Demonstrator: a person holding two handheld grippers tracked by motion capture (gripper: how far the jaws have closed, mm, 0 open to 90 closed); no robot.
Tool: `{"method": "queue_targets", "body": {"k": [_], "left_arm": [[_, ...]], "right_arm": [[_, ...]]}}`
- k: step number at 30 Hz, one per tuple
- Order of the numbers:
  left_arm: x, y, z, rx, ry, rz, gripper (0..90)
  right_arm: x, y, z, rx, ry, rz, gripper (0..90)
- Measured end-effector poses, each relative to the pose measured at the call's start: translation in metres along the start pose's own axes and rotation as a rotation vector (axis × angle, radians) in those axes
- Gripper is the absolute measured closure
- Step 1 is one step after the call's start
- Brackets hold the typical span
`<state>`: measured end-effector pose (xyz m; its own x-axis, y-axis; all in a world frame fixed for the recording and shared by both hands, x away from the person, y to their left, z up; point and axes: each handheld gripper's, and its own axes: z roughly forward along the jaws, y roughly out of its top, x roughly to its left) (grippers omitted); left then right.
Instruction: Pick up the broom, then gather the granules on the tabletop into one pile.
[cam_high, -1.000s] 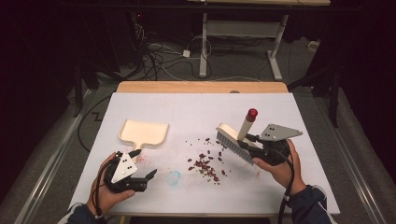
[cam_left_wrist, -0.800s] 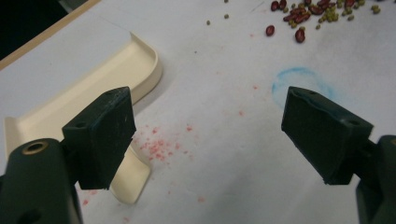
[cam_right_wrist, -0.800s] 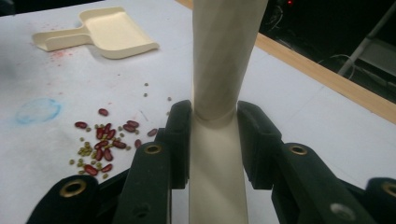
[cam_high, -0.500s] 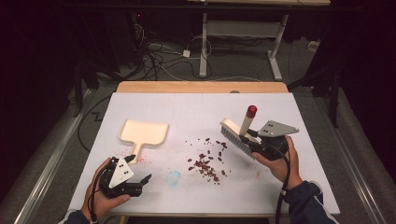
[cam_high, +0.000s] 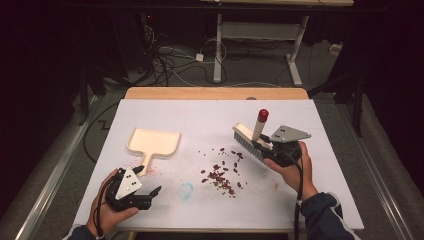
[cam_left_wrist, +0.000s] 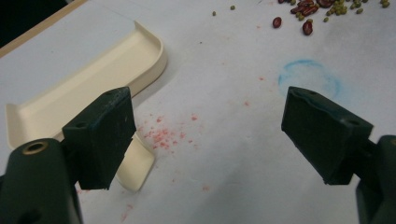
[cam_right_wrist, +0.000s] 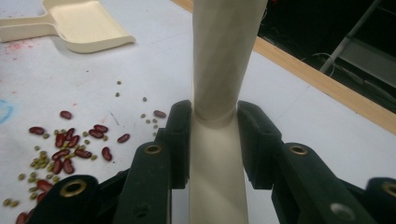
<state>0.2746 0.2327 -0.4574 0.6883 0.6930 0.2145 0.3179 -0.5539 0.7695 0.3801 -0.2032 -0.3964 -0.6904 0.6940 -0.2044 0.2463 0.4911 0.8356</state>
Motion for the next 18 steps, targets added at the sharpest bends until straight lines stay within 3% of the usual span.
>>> {"method": "queue_targets", "body": {"k": [10,18], "left_arm": [[-0.003,0.001,0.003,0.020,-0.002,0.012,16.8],[-0.002,-0.002,0.006,0.049,-0.012,0.016,16.8]], "right_arm": [[0.003,0.010,0.036,0.063,-0.106,-0.090,67.8],[0.010,0.014,0.063,0.073,-0.088,-0.089,67.8]]}}
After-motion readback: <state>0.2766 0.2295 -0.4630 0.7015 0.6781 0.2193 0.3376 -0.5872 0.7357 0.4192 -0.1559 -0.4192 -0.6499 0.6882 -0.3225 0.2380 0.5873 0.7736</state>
